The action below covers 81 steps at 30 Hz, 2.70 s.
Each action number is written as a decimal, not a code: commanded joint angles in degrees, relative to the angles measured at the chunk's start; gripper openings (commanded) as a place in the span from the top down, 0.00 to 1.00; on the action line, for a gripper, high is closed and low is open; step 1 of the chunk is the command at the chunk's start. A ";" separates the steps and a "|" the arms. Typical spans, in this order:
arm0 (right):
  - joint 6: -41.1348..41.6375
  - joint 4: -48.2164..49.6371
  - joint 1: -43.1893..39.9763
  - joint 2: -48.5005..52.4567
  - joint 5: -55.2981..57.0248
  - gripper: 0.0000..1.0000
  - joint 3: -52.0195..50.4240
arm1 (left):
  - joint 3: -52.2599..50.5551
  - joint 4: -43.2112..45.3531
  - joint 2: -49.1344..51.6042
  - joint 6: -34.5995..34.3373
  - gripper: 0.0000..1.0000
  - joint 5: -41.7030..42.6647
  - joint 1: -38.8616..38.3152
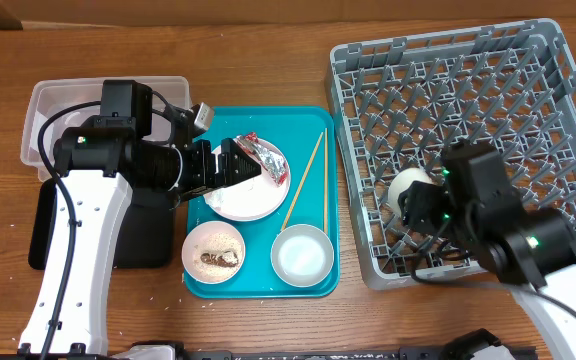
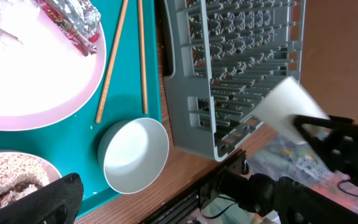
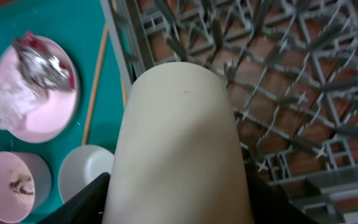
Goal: Sort waste into correct bins and load items into the dishwasher
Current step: 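Lower the cup into the grey rack and open the right gripper, then grasp the rim of the pink rice bowl with the left gripper, then tip the pink bowl over the black tray to dump the rice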
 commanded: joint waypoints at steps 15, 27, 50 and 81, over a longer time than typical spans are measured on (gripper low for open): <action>1.05 6.49 1.33 11.63 -4.20 0.07 6.88 | 0.50 -6.21 -0.24 -3.82 0.06 -21.05 -8.72; 1.07 14.32 1.33 3.10 -7.15 0.07 7.63 | -29.68 17.42 -0.24 -29.73 0.43 -42.97 -22.62; 1.07 12.72 1.33 4.31 -10.43 0.09 7.56 | -36.28 29.88 -0.22 -28.06 0.80 -46.93 -22.64; 1.05 12.76 1.33 4.31 -10.40 0.10 7.56 | -21.62 13.94 -8.13 -25.51 0.96 -40.22 -17.46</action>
